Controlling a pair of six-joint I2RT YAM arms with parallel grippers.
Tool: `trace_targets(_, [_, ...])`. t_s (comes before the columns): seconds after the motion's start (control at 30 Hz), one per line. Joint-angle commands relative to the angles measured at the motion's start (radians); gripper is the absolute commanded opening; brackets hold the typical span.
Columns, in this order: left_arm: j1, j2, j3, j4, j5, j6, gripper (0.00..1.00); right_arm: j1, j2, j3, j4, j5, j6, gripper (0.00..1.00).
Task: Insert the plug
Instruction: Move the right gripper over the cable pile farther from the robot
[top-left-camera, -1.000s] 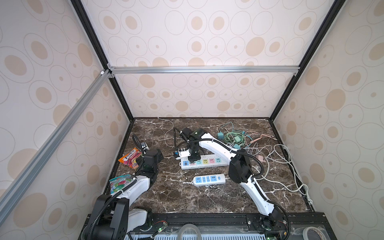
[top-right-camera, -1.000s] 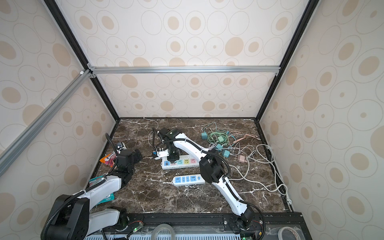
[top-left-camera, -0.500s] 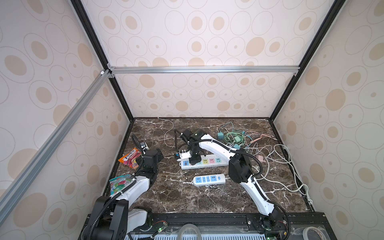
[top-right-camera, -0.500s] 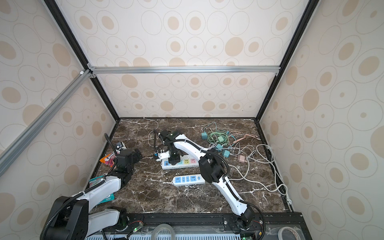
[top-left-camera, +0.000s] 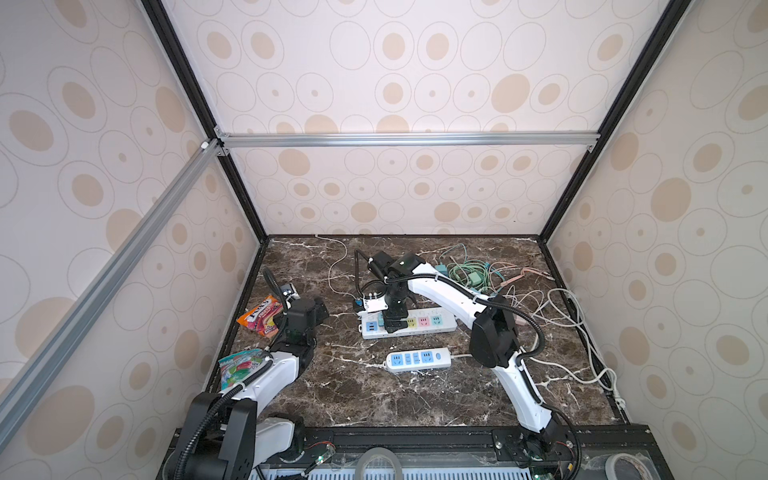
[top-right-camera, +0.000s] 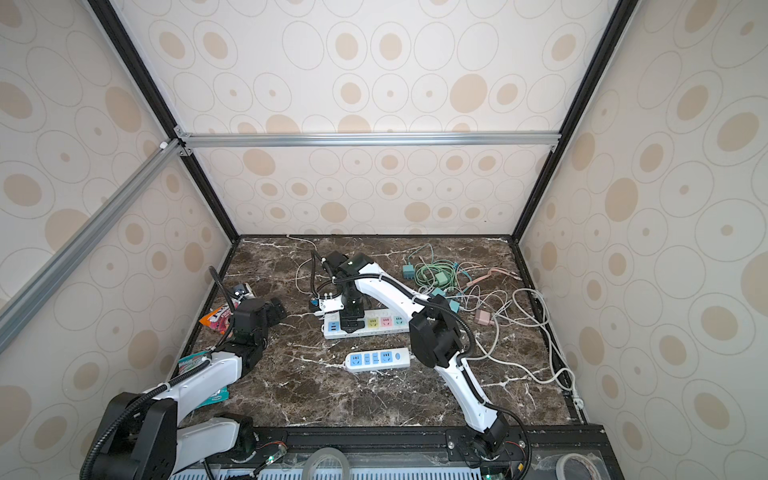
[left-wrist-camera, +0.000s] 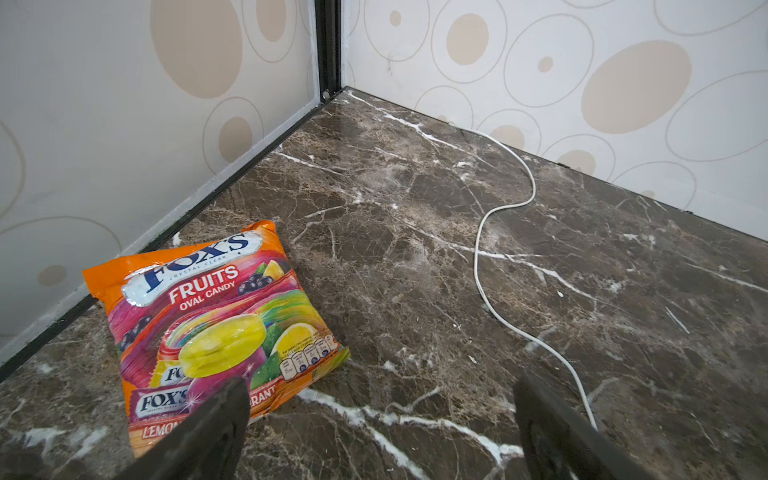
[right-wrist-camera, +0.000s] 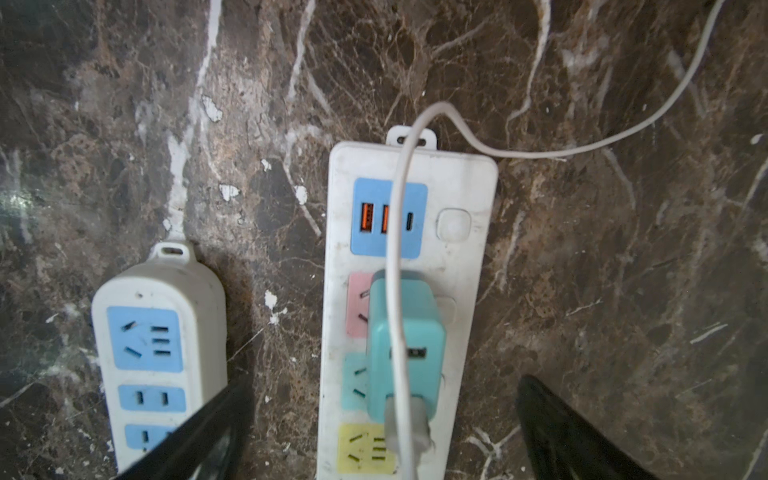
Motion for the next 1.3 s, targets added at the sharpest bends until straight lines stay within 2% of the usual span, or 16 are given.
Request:
trace_targets(0.0, [0.009,-0.001,0.050,-0.015,0.032,-0.011,0.98,-0.028,-0.093,-0.075,-0.011,-0.032,0.021,0.99])
trace_targets(0.1, [0.009,0.013,0.065,-0.014,0.073,-0.031,0.98,-0.047,-0.185,-0.200,0.059,-0.035,0.045,0.99])
trace_targets(0.27, [0.009,0.054,0.077,-0.001,0.075,-0.105,0.98,-0.088,-0.367,-0.434,0.227,-0.081,0.132,0.99])
trace_targets(0.43, [0.009,0.141,0.157,-0.063,0.107,-0.122,0.98,-0.134,-0.548,-0.663,0.451,-0.105,0.306,0.99])
trace_targets(0.53, [0.007,0.175,0.185,-0.098,0.163,-0.120,0.98,-0.166,-0.667,-0.827,0.664,-0.065,0.462,0.99])
trace_targets(0.7, [-0.014,0.178,0.194,-0.075,0.213,-0.142,0.98,-0.232,-0.802,-1.028,0.932,0.167,0.803,0.99])
trace_targets(0.83, [-0.097,0.159,0.204,-0.074,0.123,-0.122,0.98,-0.314,-0.856,-1.112,0.974,0.226,1.015,0.99])
trace_targets(0.97, [-0.183,0.151,0.224,-0.040,0.062,-0.051,0.98,-0.385,-0.854,-1.115,0.898,0.333,1.156,0.99])
trace_targets(1.13, [-0.231,0.154,0.248,-0.037,0.062,0.007,0.98,-0.500,-0.832,-1.115,0.835,0.281,1.330,0.99])
trace_targets(1.27, [-0.233,0.155,0.253,-0.040,0.071,0.011,0.98,-0.540,-0.753,-1.054,0.737,0.263,1.376,0.96])
